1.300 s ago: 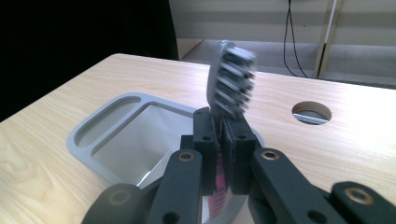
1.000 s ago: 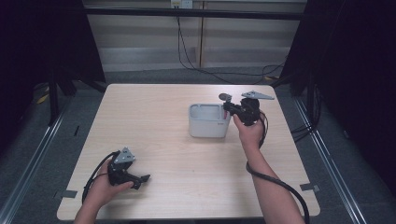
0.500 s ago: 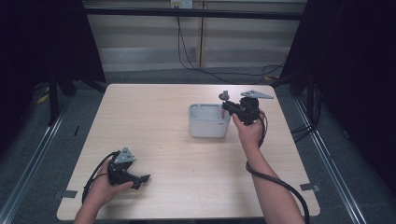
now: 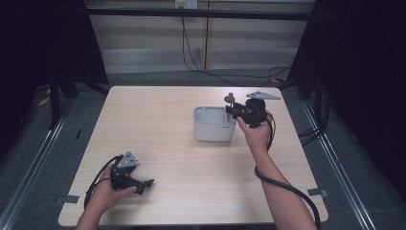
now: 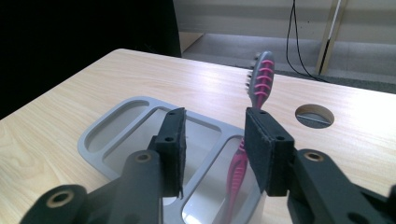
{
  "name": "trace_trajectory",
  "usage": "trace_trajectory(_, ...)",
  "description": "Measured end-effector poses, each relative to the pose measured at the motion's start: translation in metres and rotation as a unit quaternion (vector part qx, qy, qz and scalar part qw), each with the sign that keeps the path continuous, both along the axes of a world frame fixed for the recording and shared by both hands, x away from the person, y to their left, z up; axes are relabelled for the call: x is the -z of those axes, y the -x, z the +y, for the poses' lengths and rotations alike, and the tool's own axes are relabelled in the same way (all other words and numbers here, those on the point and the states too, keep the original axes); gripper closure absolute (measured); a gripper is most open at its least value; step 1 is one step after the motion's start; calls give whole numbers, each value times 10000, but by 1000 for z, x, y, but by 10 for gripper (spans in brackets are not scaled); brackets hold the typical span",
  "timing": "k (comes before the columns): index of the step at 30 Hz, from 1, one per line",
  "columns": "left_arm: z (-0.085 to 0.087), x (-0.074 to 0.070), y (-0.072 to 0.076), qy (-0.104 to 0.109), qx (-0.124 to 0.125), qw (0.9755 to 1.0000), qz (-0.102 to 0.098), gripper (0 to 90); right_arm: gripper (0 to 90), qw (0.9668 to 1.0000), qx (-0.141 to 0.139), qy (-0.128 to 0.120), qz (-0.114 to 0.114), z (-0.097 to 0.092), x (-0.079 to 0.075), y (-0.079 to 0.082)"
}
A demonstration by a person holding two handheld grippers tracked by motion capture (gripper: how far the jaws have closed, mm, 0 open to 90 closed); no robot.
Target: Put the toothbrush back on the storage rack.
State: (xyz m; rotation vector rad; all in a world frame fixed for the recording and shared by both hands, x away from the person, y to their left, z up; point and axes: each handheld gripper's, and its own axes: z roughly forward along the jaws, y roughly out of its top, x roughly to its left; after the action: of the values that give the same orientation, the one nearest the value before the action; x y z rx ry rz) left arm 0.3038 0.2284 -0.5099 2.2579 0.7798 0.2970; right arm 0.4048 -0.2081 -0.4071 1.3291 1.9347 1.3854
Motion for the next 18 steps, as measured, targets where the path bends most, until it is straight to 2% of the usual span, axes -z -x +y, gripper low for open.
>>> trace_trajectory(4,0,0,0,-9,0,10000,-12,0,523,10000,25,20,7,-2,-2,1)
trace_trajectory(6,0,0,0,0,1,10000,1,0,518,10000,44,65,-22,-4,-2,1)
trace_trajectory(12,0,0,0,-1,-6,10000,7,0,477,9999,39,-104,-97,-8,-2,5)
trace_trajectory(18,0,0,0,-2,0,10000,-4,0,431,10000,10,-20,-91,-13,-2,8)
